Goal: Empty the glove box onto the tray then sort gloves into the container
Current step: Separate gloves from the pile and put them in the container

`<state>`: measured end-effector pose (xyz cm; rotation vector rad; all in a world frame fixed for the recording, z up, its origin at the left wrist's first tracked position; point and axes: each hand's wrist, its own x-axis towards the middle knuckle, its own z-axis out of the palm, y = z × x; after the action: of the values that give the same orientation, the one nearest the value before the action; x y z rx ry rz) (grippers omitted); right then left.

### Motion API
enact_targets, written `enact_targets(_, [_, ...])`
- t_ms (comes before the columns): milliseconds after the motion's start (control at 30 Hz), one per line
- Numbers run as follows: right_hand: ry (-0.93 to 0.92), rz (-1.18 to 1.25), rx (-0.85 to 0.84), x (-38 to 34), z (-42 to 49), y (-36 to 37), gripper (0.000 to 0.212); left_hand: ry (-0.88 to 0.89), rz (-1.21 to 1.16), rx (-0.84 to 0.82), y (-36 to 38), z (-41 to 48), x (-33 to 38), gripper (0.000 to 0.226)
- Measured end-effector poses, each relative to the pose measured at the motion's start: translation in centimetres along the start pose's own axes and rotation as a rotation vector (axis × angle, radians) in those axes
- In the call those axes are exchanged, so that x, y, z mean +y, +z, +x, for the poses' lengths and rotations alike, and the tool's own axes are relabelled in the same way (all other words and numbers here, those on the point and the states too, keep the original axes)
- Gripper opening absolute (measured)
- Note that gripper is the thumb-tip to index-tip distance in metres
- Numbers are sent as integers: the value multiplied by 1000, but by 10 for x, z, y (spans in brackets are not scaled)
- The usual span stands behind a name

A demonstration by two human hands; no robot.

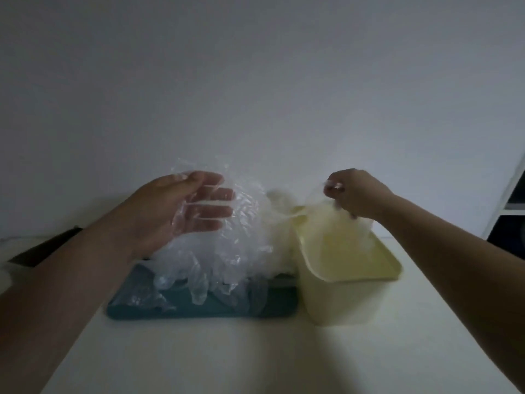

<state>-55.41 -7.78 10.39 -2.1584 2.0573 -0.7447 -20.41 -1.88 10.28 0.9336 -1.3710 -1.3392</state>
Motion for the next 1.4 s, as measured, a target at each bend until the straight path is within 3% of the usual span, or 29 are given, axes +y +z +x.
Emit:
enact_targets(167, [-111,-301,-93,3,9,31,16,14,7,-108,10,2,13,32])
enact_targets(300, [-30,-210,-369,-6,2,33,4,-20,11,-214,44,16,20,30])
enact_targets(333, [41,-136,-401,-7,2,28,17,-32,13,-222,56,24,19,29])
enact_targets(400, [135,100,-313,-3,3,20,43,-65,5,-212,80,44,15,25])
enact_targets(467, [171,297,-148,3,8,9,41,-118,-8,-183,104,66,5,18])
enact_targets(600, [210,393,91,23,13,-15,32,-210,8,-118,143,105,-22,9])
enact_targets(700, [182,351,171,21,0,-30,35,-259,49,-73,162,125,-40,19])
enact_targets(767, [109,308,52,6,-14,-30,29,-248,162,-7,170,134,-48,21])
enact_targets(833, [63,147,-201,-12,-26,-19,24,-195,271,61,170,140,-51,24])
enact_targets(900, [35,-131,-489,-26,-33,-2,44,-135,303,132,161,141,-50,39])
enact_targets(967, [49,-237,-650,-34,-35,17,63,-73,312,203,147,135,-45,47])
enact_targets(1100, [-15,-311,-735,-38,-22,49,62,37,351,270,108,110,-38,42])
enact_targets(1267, [51,-429,-820,-31,-11,78,69,112,435,271,68,72,-42,26])
enact_targets(1400, [74,-520,-905,-32,-14,75,65,169,785,118,37,48,-66,17])
